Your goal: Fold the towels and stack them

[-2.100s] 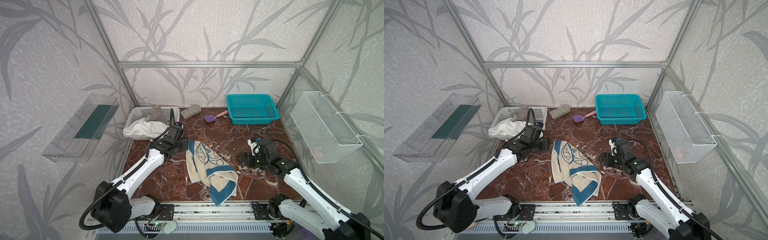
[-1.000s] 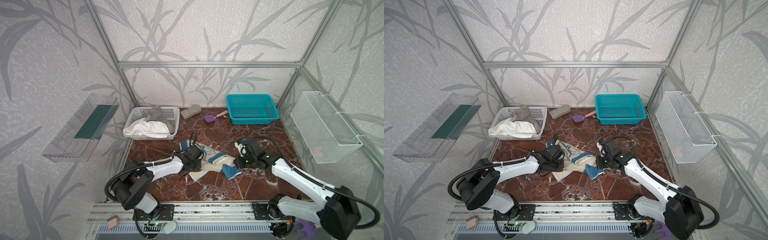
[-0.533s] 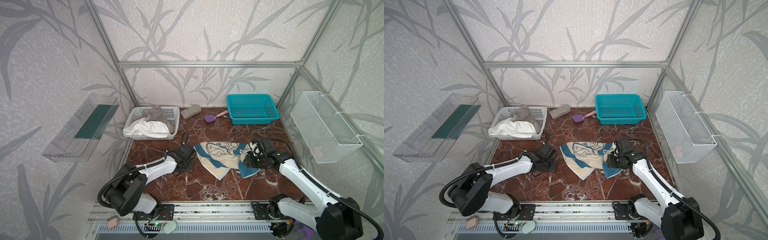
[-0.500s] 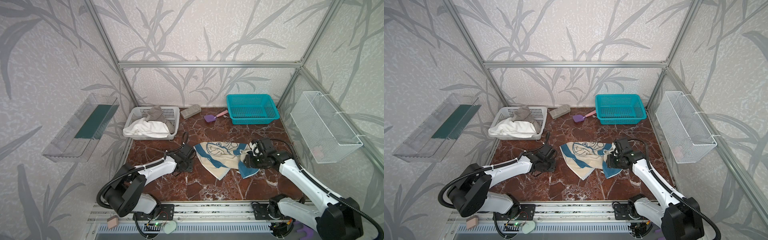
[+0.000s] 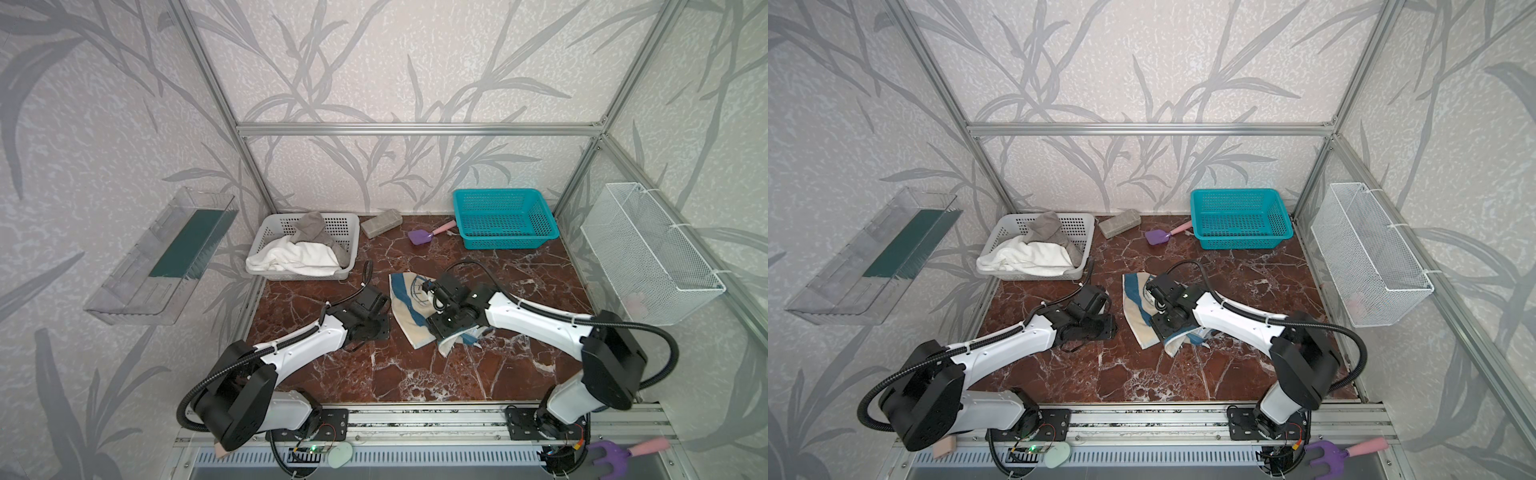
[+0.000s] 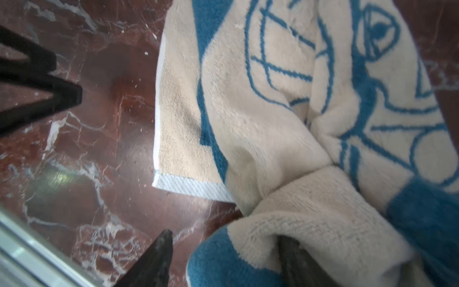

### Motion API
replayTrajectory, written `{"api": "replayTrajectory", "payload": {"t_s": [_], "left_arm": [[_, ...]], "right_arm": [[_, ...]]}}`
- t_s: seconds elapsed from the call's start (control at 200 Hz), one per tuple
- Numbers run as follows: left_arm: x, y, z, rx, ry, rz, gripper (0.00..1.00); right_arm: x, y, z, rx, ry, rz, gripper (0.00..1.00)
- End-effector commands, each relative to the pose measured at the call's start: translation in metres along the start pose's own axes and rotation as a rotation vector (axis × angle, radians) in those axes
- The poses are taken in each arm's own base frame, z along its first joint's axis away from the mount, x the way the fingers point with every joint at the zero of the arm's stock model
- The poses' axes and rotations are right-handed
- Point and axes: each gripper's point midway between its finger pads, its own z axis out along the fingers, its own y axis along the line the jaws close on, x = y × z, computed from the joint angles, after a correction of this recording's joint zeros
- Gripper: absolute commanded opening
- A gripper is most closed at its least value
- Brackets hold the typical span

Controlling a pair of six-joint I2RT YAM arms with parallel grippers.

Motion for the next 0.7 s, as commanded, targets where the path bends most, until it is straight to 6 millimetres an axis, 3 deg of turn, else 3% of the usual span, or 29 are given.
{"api": "replayTrajectory", "payload": {"t_s": [0.0, 0.09, 0.19, 0.335, 0.435, 0.51, 0.645, 0.695], "left_arm": [[0.011, -0.022, 0.002, 0.118, 0.004, -0.053, 0.53], [0.014, -0.036, 0.01, 0.177, 0.0, -0.07, 0.58], [0.013, -0.048, 0.02, 0.202, 0.002, -0.074, 0.61], [0.003, -0.047, 0.039, 0.13, -0.005, -0.067, 0.64], [-0.007, -0.038, 0.046, 0.038, -0.02, -0.068, 0.63], [-0.012, -0.03, 0.052, -0.021, -0.028, -0.072, 0.64], [-0.018, -0.026, 0.067, -0.105, 0.01, -0.009, 0.64], [-0.015, -0.02, 0.072, -0.163, 0.051, 0.021, 0.64]], "right_arm": [[-0.018, -0.007, 0.016, 0.08, 0.014, -0.087, 0.69], [-0.022, -0.012, 0.029, 0.12, 0.067, -0.117, 0.7], [-0.022, -0.013, 0.028, 0.145, 0.095, -0.119, 0.68], [-0.017, -0.012, 0.007, 0.129, 0.028, -0.072, 0.68], [-0.008, -0.032, -0.014, 0.217, -0.012, -0.034, 0.74], [0.008, -0.053, -0.012, 0.317, 0.0, -0.026, 0.83], [0.044, -0.068, 0.009, 0.377, 0.143, -0.057, 0.84], [0.063, -0.073, 0.026, 0.404, 0.239, -0.069, 0.84]]}}
